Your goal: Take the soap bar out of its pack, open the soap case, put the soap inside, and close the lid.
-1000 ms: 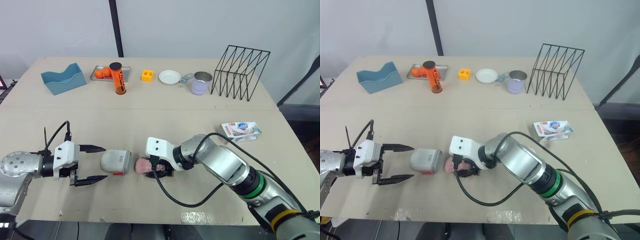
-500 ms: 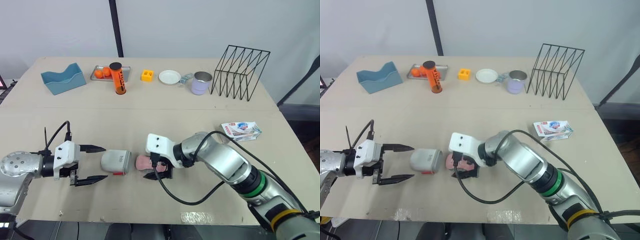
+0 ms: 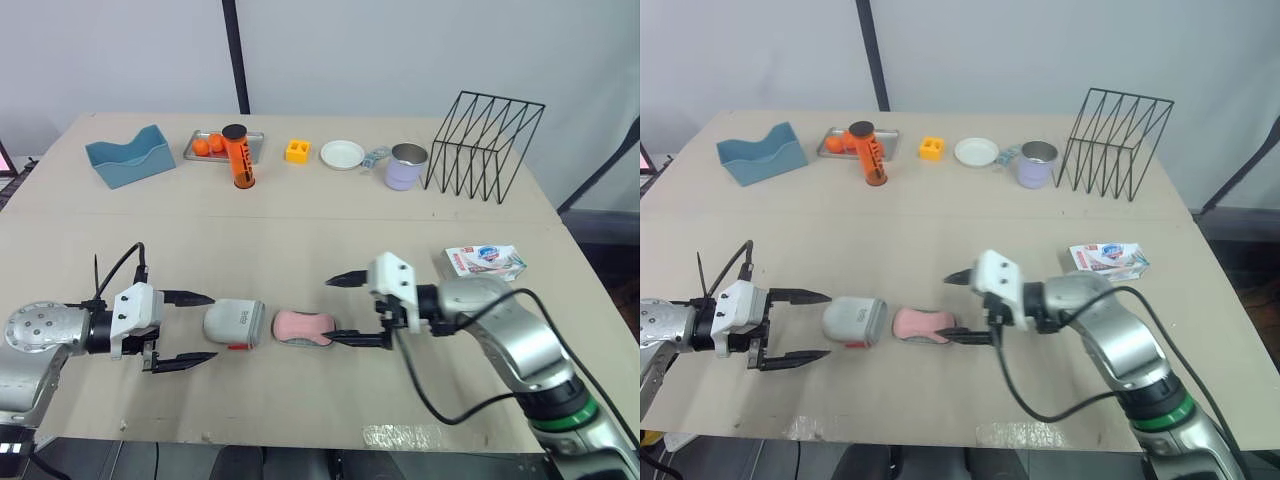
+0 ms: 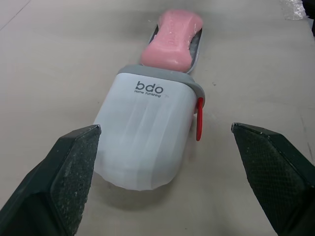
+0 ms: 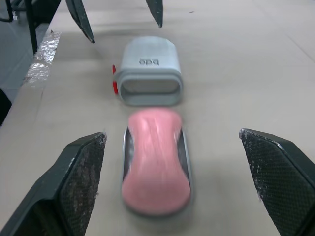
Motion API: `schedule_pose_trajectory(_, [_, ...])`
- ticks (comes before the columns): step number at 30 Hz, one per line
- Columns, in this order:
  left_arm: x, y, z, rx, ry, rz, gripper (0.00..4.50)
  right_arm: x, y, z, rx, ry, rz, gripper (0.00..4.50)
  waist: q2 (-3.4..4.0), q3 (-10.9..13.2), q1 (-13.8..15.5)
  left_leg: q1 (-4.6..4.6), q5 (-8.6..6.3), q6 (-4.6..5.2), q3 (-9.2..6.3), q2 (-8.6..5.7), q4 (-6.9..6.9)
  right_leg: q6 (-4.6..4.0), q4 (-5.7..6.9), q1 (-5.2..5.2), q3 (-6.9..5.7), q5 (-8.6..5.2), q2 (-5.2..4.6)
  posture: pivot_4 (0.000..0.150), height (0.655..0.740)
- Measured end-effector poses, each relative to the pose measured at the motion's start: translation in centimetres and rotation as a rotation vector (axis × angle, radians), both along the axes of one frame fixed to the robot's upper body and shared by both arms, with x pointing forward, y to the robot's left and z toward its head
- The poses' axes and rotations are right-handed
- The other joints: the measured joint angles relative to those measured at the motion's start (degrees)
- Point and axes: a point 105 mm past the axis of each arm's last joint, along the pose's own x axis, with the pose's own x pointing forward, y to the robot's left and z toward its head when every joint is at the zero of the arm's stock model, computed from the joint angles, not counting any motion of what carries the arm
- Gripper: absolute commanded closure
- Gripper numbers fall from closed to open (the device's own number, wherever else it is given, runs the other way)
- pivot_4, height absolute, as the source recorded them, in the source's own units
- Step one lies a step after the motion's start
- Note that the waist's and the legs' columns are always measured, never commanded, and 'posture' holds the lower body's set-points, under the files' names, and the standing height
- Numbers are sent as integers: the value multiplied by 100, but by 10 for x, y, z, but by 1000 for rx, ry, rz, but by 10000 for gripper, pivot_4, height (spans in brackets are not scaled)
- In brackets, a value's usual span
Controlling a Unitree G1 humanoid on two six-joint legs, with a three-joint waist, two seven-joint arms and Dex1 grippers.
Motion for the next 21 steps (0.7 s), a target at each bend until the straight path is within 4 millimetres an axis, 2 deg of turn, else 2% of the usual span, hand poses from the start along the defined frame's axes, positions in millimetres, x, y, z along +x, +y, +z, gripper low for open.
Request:
schedule_pose_trajectory(1, [0,0,0,1,-2,-1,0,-2,-5,0,22,-5,3,330,0,0,1,0,0,0,-2,0,0,0,0,1,-2,0,1,1500,7400])
schedule_pose_trajectory(2, [3,-2,2,5,-10,-11,0,-10,-23,0,86,-2,-9,330,-1,1,6,-1,0,0,-2,-1,-2,1,-1,2,-3,-1,1,1500,7400])
schedule_pose_trajectory(5, [3,1,1,8,-8,-4,0,-14,-64,-9,111,-10,-87,330,-2,2,9,2,0,0,0,-7,0,3,-6,10,1,-2,-5,1500,7400])
schedule_pose_trajectory(9, [3,0,1,10,-12,-8,0,-23,-93,-17,101,-36,-138,330,-2,2,-8,39,0,0,12,-1,-13,-1,-5,35,11,-4,1,1500,7400])
schedule_pose_trajectory(13, [3,1,0,7,-12,0,0,-30,-129,-23,132,-5,-278,330,-2,2,-1,46,0,0,16,-2,-14,0,-4,42,17,-7,1,1500,7400])
schedule_pose_trajectory(14, [3,1,0,4,-13,11,0,-34,-157,-25,148,17,-408,330,-2,2,5,45,0,0,16,-7,-15,4,-8,44,19,-10,-3,1500,7400])
schedule_pose_trajectory(16, [2,3,-2,4,-2,19,0,-37,-182,-25,143,27,-508,330,-2,2,5,46,0,0,21,-10,-15,6,-9,44,24,-11,-6,1500,7400])
schedule_pose_trajectory(19, [2,2,-2,3,-1,21,0,-45,-206,-24,130,36,-585,330,-2,2,3,54,0,0,23,-7,-16,5,-8,49,27,-10,-3,1500,7400])
schedule_pose_trajectory(21, [2,3,-2,2,4,28,0,-52,-214,-31,112,66,-594,330,-2,2,-2,63,-1,0,30,-6,-21,29,-11,55,32,-25,-1,1500,7400])
